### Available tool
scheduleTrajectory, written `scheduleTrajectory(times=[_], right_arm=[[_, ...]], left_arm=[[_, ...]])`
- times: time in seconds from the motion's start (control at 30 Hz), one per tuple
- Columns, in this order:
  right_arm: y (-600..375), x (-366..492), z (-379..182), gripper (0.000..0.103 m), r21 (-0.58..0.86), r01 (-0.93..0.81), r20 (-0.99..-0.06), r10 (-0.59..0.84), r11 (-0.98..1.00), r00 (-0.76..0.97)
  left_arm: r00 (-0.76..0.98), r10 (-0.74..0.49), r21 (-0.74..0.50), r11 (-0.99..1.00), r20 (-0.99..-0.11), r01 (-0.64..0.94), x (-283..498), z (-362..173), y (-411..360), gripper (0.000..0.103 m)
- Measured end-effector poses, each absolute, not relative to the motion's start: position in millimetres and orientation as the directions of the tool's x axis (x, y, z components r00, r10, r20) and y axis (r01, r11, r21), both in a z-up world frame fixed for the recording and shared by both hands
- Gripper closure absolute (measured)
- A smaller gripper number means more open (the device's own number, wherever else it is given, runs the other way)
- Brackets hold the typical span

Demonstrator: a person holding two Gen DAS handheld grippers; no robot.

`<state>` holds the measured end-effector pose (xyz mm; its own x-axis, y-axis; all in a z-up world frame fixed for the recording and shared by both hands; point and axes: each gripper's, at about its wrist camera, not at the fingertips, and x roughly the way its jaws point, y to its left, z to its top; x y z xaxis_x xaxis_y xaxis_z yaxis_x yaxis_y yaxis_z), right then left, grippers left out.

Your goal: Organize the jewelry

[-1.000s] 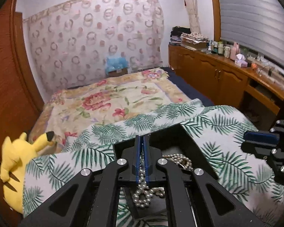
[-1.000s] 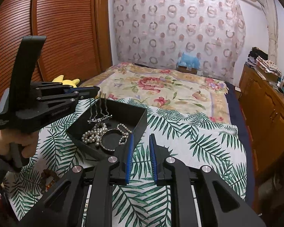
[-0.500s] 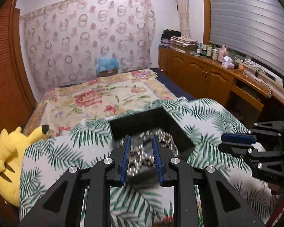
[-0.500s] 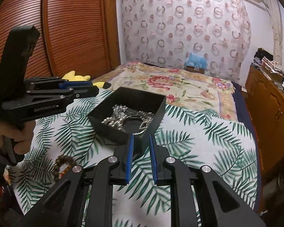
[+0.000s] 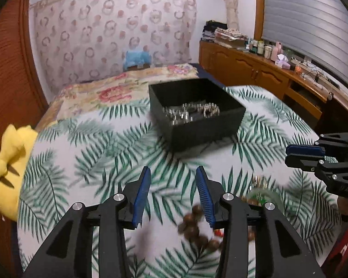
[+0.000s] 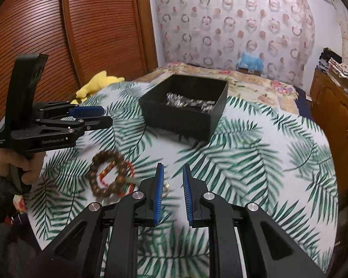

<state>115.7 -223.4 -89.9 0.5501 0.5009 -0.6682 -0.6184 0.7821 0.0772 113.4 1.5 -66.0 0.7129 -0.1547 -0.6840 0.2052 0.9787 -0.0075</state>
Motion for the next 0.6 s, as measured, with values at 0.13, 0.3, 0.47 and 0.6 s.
scheduleTrajectory(times=[0.13, 0.3, 0.47, 0.6], right_arm=[[-219, 111, -99, 0.078, 0.073, -0.622, -0.684, 0.493, 0.78, 0.537], [-211, 106, -108, 0.077, 0.072, -0.639, -0.714, 0.487, 0.766, 0.503], [-202, 104, -117, 0.077, 0.041, -0.655, -0.749, 0.457, 0.754, 0.479], [-200, 103, -124, 0.078, -0.007, -0.643, -0.77, 0.406, 0.766, 0.492]], left_arm=[[0.694, -0.154, -0.015, 0.979, -0.703, 0.202, 103, -77, 8, 0.064], [0.676, -0.165, -0.03, 0.978, -0.718, 0.207, 93, -85, 9, 0.064], [0.666, -0.169, -0.03, 0.976, -0.727, 0.215, 90, -89, 8, 0.064], [0.659, -0.175, -0.032, 0.974, -0.731, 0.223, 91, -91, 7, 0.064]])
